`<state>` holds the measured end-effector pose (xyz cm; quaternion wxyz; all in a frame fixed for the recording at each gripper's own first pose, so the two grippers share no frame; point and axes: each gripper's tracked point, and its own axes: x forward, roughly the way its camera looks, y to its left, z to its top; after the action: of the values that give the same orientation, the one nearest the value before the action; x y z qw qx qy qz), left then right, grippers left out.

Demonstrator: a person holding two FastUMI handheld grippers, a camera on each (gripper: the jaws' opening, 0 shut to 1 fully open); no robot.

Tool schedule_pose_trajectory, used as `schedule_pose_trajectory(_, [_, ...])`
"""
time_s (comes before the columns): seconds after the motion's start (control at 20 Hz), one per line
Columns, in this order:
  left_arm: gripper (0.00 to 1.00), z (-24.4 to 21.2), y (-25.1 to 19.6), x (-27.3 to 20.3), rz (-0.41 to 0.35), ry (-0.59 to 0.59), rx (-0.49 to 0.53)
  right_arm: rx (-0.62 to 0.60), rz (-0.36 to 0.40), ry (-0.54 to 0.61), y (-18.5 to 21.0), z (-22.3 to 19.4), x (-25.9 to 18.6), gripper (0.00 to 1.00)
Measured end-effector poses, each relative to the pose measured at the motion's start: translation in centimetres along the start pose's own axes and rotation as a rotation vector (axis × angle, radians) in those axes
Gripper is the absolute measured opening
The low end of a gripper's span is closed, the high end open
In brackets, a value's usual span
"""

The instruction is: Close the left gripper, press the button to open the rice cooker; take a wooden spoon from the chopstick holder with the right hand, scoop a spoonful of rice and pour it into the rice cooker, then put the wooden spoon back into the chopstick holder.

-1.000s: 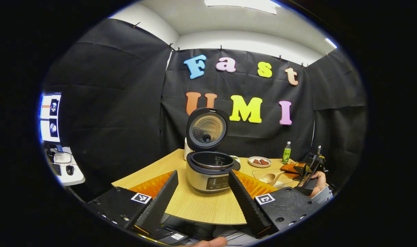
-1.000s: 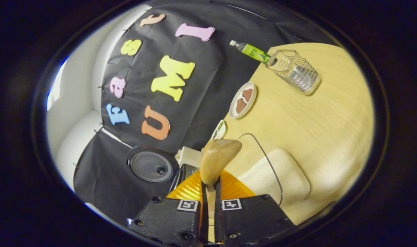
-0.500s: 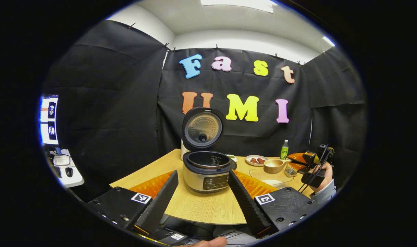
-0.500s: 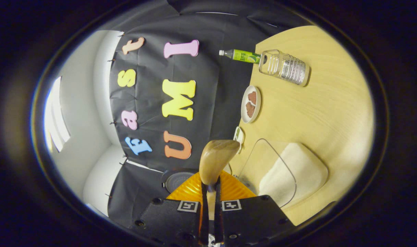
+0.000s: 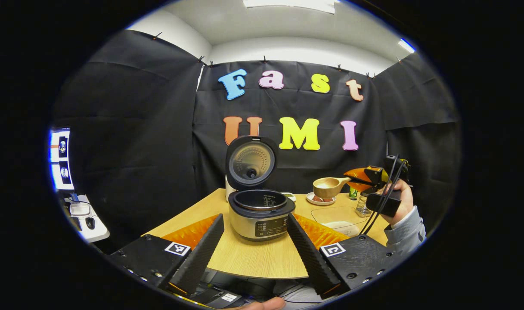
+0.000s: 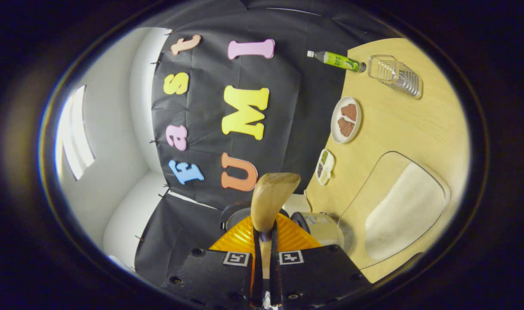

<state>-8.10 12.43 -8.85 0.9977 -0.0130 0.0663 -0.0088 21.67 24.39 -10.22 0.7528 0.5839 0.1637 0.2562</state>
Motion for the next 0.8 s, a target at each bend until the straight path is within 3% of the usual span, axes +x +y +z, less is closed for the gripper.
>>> schedule_pose_trajectory(0.3, [0.95, -0.4, 2.4, -0.3, 0.038, 0.002, -0.017, -0.164, -0.036, 0.044, 3.1, -4.3, 5.6, 0.11])
schedule_pose_trajectory(0.8, [0.94, -0.2, 3.5, -1.4, 0.047, -0.014, 0.007, -0.535, -0.128, -0.007, 7.3, -5.7, 12.3, 0.11])
